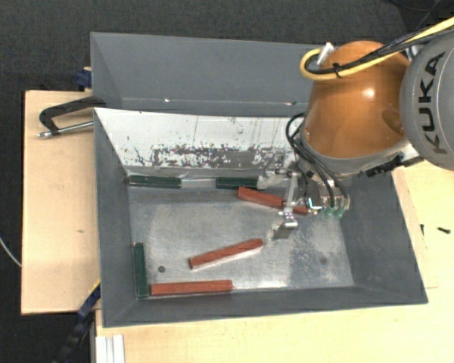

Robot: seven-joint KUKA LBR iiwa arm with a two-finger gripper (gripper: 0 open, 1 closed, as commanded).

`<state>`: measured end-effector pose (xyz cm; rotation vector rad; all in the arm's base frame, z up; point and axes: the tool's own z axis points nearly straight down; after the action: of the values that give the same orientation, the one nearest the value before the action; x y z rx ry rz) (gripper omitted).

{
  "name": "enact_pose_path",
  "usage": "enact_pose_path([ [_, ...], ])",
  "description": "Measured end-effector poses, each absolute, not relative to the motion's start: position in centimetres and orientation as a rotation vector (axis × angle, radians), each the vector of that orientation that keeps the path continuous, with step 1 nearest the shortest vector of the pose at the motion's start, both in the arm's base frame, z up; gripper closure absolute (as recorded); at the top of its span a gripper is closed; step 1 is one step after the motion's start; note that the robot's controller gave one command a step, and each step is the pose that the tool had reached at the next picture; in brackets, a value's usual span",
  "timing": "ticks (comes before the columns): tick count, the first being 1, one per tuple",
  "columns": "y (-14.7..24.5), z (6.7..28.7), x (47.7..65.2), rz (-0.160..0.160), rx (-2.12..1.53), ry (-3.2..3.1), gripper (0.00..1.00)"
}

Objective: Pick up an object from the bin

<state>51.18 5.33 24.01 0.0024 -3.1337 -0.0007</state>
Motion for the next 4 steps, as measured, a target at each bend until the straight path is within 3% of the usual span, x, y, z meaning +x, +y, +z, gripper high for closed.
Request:
enact_pose_path([
  [1, 5.3, 24.4, 51.3, -0.002, 0.001, -3.141, 0.00],
  [2, 5.1, 20.3, 50.8, -0.001, 0.119, -3.145, 0.00],
  [3, 5.1, 7.8, 51.0, -0.002, 0.424, -3.119, 1.00],
  [4, 5.1, 7.8, 51.0, -0.002, 0.424, -3.119, 1.00],
])
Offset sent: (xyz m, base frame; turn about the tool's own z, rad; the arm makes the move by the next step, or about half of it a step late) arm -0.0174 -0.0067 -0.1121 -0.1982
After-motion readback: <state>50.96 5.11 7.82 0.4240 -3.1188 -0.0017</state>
